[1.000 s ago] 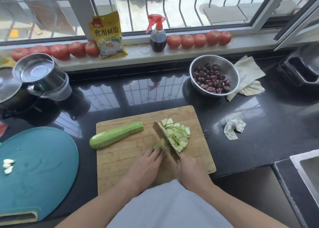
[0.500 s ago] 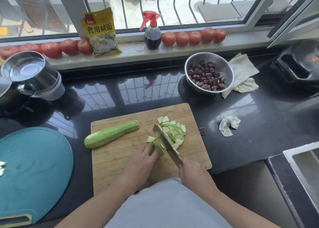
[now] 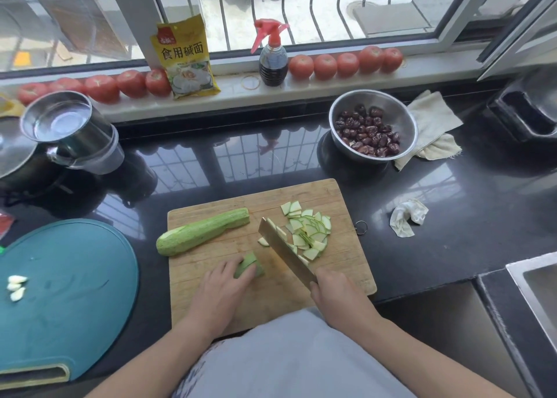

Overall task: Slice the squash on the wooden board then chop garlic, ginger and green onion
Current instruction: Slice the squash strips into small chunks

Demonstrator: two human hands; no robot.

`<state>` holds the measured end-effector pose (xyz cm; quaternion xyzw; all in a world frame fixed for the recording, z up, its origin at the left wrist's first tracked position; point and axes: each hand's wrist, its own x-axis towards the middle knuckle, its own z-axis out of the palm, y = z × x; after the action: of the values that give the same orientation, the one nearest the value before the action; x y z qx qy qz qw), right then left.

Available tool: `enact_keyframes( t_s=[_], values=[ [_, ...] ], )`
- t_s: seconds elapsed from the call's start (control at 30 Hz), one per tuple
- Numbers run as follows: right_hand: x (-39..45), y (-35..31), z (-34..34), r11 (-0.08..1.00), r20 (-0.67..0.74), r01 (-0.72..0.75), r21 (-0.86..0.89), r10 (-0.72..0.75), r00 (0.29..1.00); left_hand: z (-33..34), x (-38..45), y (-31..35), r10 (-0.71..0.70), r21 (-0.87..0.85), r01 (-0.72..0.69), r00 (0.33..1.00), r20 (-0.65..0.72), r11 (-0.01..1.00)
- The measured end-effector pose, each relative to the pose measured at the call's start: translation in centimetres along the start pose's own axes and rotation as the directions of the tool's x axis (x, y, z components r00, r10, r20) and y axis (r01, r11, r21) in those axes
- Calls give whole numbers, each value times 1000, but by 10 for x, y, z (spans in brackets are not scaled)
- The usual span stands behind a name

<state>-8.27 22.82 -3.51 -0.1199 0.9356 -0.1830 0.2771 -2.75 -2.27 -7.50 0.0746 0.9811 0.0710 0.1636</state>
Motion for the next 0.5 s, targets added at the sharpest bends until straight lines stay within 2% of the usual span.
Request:
enact_keyframes(
  t_s=[0.13, 0.23, 0.37, 0.5],
  values=[
    [4, -9, 14, 998, 89, -17, -56, 22, 996, 0, -13, -17, -28, 24, 27, 999, 40, 999],
    [4, -6, 15, 998, 39, -55, 3, 55, 998, -1, -4, -4, -12, 5, 12, 999, 35, 1000],
    [6, 3, 3, 989, -40, -122, 89, 125, 991, -1, 20, 31, 85, -5, -85, 996, 0, 996],
    [-1, 8, -2, 995, -68, -62, 82, 68, 995, -5, 36, 48, 129, -39, -130, 991, -37, 991]
  ],
)
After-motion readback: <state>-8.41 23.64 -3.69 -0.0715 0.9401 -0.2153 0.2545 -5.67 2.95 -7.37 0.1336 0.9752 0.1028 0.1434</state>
